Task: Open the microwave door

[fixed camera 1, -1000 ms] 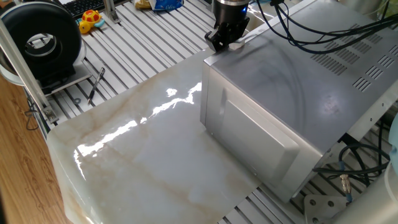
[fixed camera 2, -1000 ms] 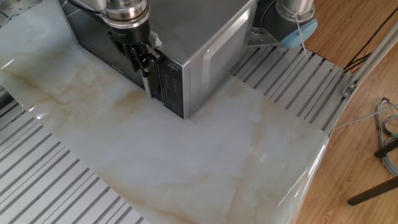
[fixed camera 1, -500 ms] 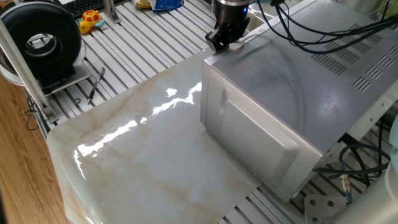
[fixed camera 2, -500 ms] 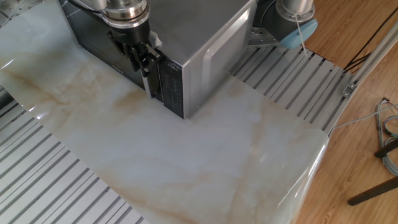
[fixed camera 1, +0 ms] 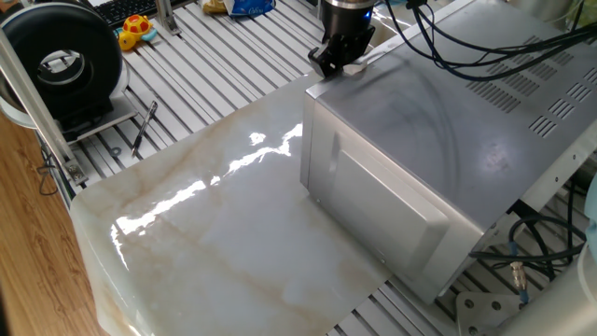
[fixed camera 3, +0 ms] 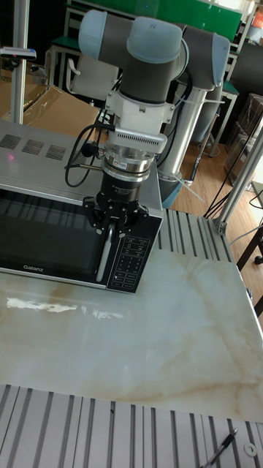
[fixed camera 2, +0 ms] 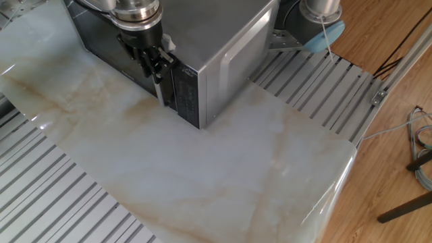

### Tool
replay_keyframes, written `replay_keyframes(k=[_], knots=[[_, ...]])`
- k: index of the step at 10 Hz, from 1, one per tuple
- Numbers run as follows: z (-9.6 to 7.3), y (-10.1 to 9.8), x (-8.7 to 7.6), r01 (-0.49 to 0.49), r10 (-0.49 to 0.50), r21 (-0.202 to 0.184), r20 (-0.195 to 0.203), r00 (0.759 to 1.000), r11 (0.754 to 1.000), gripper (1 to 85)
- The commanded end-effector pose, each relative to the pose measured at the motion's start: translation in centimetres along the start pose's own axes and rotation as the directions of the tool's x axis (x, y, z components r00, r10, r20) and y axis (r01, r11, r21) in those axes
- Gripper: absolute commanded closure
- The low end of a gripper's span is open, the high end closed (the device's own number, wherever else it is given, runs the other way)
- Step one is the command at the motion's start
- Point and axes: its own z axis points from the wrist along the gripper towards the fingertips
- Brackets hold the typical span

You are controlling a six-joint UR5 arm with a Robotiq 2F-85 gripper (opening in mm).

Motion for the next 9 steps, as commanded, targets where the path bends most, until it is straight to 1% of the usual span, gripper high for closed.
replay_keyframes(k=[1,9], knots=[[-0.1,0.3,-0.18,-0.005,0.005,-0.013,0.006,1.0,1.0,56.0],[-0.1,0.34,-0.19,-0.008,0.008,-0.014,0.006,1.0,1.0,60.3]])
